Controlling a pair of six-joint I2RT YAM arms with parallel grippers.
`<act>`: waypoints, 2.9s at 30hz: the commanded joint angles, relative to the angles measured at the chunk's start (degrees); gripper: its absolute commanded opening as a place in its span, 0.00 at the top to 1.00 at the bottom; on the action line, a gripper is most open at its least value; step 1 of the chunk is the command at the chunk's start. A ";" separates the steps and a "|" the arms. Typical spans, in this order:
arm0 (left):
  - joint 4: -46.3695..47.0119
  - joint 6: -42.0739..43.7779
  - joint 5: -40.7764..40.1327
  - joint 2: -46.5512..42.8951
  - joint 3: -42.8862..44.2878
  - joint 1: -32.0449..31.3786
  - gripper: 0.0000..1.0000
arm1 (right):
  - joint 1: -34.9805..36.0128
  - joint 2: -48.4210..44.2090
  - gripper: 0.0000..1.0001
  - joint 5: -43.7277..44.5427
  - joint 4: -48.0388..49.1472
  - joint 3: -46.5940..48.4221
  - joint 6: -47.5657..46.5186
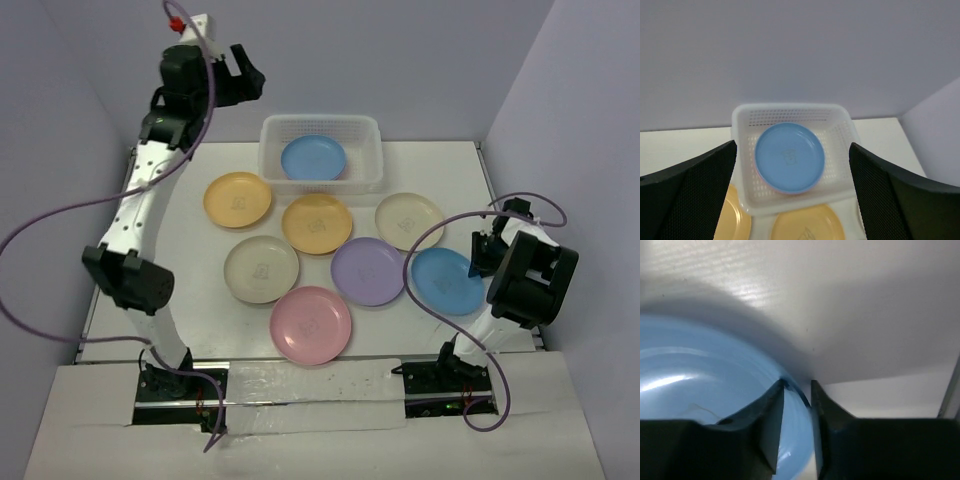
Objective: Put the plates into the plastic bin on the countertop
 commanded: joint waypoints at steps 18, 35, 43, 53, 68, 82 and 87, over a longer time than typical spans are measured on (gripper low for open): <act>0.35 6.17 17.75 -25.30 -41.43 19.47 0.03 | 0.25 -9.95 1.00 -12.03 -13.86 22.06 -4.64; 3.56 3.23 7.59 -27.68 -53.67 24.22 0.01 | 26.22 5.89 1.00 -0.68 -2.18 56.11 28.36; 8.21 -0.14 4.81 -27.27 -59.99 25.93 0.01 | 36.92 20.47 1.00 13.23 3.34 69.51 35.62; 8.11 -1.24 4.89 -22.34 -58.88 28.39 0.01 | 42.32 32.38 1.00 11.38 8.12 75.34 40.06; 11.91 0.00 7.03 -21.91 -62.01 28.54 0.01 | 45.41 42.53 0.53 8.28 9.50 79.83 40.22; 13.74 -1.71 9.38 0.72 -48.53 24.91 0.13 | 46.52 28.26 0.14 6.15 6.35 73.81 37.87; 14.84 -0.70 8.61 5.40 -45.37 22.32 0.14 | 46.52 21.45 0.10 7.22 5.28 70.27 36.00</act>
